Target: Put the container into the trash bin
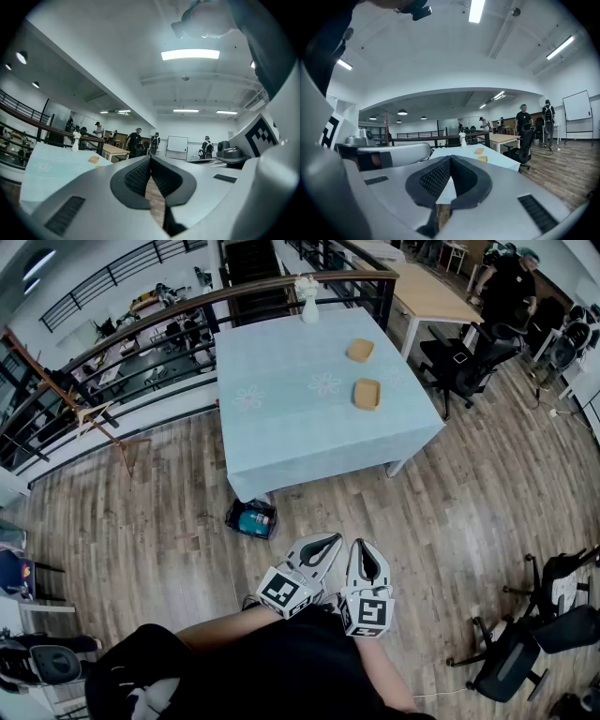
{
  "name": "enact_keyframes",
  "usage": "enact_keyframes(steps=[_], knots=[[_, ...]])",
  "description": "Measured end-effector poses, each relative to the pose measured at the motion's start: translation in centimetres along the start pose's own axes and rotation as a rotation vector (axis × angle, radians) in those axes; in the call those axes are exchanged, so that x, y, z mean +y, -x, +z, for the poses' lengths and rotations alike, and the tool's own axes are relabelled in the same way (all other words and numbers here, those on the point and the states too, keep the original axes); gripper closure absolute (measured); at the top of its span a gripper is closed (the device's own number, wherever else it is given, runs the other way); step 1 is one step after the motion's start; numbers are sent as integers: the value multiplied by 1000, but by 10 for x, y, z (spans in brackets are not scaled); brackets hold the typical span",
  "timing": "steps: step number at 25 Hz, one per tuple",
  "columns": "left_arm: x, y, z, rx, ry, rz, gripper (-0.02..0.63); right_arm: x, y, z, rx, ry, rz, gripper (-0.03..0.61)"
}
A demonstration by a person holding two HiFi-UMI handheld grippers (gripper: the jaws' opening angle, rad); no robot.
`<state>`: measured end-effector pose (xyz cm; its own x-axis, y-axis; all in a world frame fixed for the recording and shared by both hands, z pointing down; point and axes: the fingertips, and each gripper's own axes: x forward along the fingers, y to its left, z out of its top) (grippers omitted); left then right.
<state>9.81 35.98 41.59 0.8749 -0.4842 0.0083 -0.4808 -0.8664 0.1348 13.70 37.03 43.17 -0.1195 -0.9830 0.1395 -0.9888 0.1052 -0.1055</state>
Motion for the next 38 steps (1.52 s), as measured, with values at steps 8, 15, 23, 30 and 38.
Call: enact_keyframes(steps=[8, 15, 23, 30, 38], knots=[[-28, -40, -24, 22, -10, 22, 598, -51, 13, -4, -46, -42, 37, 545], [-35, -65, -33, 46, -47, 32, 598, -89, 14, -13, -47, -109, 50, 543], [-10, -101, -46, 52, -5, 57, 598, -121, 0, -26, 5, -102, 19, 543], [30, -168, -58, 72, 20, 21, 598, -173, -57, -30, 36, -106, -39, 543], [110, -262, -58, 100, 56, -19, 598, -225, -180, -24, 95, -121, -44, 543]])
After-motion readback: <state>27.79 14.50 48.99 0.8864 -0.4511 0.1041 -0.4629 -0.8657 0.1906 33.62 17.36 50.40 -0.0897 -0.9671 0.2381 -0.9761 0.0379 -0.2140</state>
